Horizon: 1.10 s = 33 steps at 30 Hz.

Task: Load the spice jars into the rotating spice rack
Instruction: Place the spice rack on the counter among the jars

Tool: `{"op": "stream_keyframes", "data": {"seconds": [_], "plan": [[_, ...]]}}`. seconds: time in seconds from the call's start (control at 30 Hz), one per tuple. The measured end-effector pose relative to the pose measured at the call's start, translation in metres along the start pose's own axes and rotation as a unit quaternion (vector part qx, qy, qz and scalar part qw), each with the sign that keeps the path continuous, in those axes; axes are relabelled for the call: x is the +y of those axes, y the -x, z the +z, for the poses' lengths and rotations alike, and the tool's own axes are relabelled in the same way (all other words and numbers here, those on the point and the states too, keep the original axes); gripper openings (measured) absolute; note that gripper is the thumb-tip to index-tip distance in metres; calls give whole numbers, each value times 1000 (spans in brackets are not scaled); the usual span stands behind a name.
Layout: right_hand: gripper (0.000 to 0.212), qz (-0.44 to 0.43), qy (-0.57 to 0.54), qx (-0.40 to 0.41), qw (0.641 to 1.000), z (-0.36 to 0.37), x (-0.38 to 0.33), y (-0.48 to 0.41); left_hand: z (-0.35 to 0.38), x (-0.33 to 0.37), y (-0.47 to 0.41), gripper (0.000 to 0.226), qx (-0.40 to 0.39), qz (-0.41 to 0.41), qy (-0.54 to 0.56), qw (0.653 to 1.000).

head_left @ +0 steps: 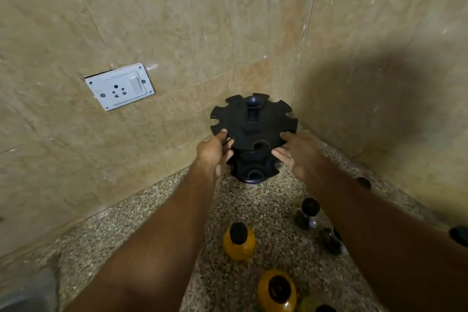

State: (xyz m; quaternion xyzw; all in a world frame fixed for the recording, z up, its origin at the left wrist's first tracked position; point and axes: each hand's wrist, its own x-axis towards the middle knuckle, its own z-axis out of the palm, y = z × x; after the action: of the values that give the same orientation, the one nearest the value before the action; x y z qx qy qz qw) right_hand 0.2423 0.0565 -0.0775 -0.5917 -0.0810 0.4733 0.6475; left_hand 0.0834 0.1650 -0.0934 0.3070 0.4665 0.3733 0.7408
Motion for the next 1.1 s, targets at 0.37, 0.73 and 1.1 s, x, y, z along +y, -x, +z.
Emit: {"op": "stream_keyframes", "data": {"seconds": [0.37,0.73,1.1], "plan": [[17,-63,-76,22,995,0,-18,34,18,13,30,13,-69,6,38,997],[19,-222,-93,107,965,-60,-80,183,89,32,152,23,-223,19,-4,975],[19,-294,-170,254,906,-182,-15,393,124,-89,321,51,-385,-68,-78,917]]}}
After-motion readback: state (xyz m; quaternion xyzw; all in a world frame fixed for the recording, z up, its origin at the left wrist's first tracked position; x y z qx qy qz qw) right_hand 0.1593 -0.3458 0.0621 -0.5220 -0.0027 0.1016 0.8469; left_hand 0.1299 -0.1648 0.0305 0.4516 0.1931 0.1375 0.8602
